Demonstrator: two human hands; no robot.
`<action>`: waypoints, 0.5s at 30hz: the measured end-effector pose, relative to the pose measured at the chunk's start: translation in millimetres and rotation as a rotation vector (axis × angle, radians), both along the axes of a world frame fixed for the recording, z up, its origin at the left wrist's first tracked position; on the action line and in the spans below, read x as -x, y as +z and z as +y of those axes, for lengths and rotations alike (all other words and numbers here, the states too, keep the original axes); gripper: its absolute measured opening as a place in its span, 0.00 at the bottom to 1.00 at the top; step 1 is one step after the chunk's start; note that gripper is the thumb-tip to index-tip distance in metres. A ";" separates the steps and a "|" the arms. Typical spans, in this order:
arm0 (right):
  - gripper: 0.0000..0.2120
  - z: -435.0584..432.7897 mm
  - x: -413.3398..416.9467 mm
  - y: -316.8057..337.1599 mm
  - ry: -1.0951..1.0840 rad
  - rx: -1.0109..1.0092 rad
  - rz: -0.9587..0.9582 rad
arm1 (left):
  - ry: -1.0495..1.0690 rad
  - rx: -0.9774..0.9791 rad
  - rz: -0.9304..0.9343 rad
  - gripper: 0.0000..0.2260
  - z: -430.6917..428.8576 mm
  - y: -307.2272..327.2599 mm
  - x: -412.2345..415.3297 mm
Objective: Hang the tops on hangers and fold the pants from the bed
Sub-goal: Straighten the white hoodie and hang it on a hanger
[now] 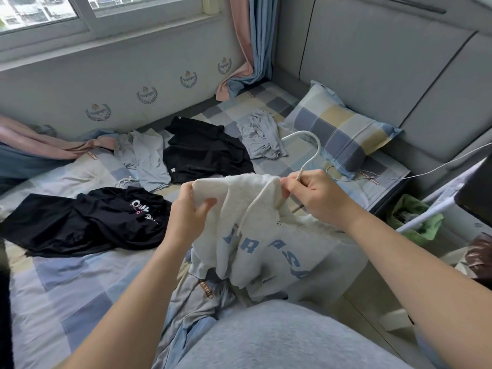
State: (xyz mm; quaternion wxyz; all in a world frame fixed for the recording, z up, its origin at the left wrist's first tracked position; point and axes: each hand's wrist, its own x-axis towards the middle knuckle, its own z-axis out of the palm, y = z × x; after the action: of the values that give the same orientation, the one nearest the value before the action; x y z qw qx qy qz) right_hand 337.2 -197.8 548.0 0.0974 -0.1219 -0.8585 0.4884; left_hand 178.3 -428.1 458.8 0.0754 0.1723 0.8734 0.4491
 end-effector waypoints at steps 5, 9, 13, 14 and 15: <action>0.17 14.5 -7.6 0.9 -0.009 -0.045 -0.039 | -0.195 0.111 -0.004 0.14 -12.4 4.6 7.7; 0.16 21.6 -13.4 -0.2 -0.007 -0.102 -0.068 | -0.224 0.270 0.165 0.04 -23.7 13.0 20.0; 0.18 23.8 -13.0 -4.8 0.030 -0.213 -0.231 | -0.037 0.057 0.279 0.02 -32.3 27.6 21.4; 0.18 22.3 -11.8 -5.9 0.028 -0.236 -0.270 | -0.006 -0.013 0.310 0.04 -32.1 31.4 19.2; 0.18 21.1 -10.4 -7.1 0.015 -0.254 -0.289 | -0.002 -0.067 0.341 0.05 -31.3 34.6 17.0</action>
State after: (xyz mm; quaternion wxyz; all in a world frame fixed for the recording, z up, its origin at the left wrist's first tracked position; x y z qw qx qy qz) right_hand 347.7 -176.8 540.9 -0.0159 -0.1712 -0.9191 0.3544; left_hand 161.3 -459.5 493.4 -0.0795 0.2492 0.8580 0.4420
